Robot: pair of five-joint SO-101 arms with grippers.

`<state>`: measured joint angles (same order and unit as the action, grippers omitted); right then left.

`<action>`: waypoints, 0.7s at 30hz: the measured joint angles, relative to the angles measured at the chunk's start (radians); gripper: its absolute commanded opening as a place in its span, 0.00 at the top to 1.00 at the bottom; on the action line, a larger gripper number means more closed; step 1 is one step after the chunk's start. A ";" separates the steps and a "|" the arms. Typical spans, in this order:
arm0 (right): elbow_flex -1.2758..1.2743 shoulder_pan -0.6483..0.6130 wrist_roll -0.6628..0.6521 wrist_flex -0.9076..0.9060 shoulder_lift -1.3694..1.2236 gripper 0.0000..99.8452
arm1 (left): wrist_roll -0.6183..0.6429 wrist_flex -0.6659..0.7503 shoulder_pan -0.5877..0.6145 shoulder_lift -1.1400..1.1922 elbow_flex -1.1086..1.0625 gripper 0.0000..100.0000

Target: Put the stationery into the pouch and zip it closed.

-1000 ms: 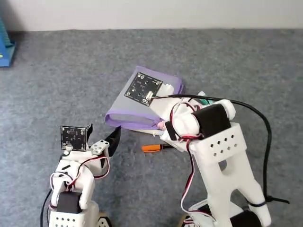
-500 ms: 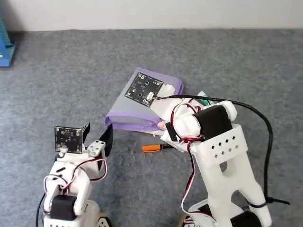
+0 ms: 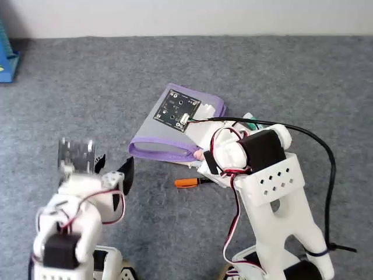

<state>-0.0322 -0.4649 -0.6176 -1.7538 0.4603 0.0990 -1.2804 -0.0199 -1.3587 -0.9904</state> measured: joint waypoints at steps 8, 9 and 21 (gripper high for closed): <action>0.000 0.000 0.000 0.000 0.000 0.99 | -0.015 0.029 0.003 0.414 0.204 0.78; 0.000 0.000 0.000 0.000 0.000 0.99 | -0.046 0.054 0.003 0.445 0.203 0.76; 0.000 0.000 0.000 0.000 0.002 0.99 | -0.083 0.371 -0.005 0.606 0.074 0.72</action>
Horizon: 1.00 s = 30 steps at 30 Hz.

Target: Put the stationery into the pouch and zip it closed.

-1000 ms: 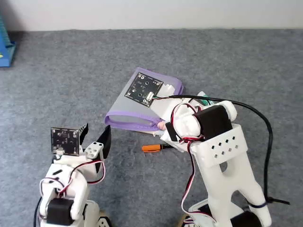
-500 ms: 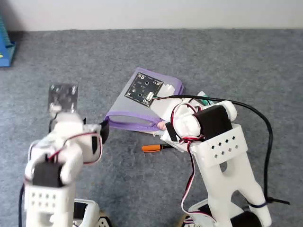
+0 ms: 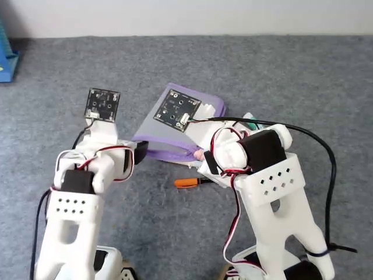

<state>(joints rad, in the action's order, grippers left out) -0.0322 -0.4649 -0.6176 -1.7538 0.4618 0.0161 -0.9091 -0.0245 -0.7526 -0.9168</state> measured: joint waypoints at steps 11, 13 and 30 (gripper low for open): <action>0.000 0.000 0.000 0.000 0.003 0.99 | -0.003 0.261 -0.028 0.239 -0.011 0.85; 0.000 -0.008 0.000 0.000 0.003 0.99 | -0.006 0.293 -0.028 0.258 -0.011 0.92; 0.124 0.060 0.025 0.038 0.003 0.99 | -0.087 -0.404 -0.018 0.261 0.408 0.99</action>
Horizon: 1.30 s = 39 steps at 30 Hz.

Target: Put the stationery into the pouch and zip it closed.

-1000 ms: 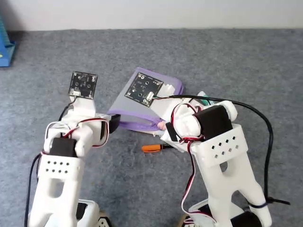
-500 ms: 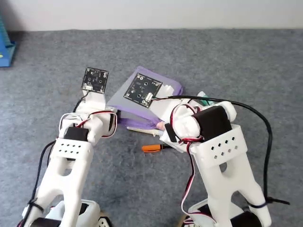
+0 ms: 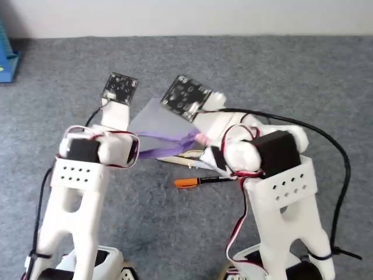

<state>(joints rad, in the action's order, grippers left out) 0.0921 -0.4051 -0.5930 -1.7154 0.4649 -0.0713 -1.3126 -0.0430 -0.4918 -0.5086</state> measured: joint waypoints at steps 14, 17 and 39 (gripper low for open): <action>-0.028 0.077 0.008 0.048 0.000 0.99 | 0.025 -0.417 0.072 0.002 0.368 0.83; -0.028 0.084 0.008 0.048 0.000 0.99 | 0.072 -0.422 0.071 0.002 0.367 0.85; 0.057 0.359 0.152 -0.037 -0.077 0.78 | 0.153 -0.411 0.087 0.008 0.307 0.99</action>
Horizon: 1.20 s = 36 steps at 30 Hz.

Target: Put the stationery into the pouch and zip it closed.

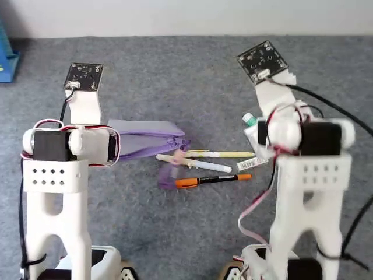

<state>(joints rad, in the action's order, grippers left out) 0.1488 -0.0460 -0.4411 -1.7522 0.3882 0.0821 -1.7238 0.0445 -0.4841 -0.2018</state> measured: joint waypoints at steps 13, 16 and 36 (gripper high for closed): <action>0.298 0.032 -0.061 0.037 -0.631 0.78 | 0.000 -0.002 0.118 0.000 0.000 0.99; 0.411 0.032 -0.117 0.038 -0.796 0.78 | 0.000 -0.002 0.118 0.000 0.000 0.99; 0.985 0.052 -0.265 0.048 -1.461 0.83 | 0.000 -0.002 0.123 0.000 -0.025 0.99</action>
<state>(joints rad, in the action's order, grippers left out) 1.1339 0.0061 -0.7066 -1.7047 -1.0725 0.0821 -1.7254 0.1672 -0.4841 -0.2263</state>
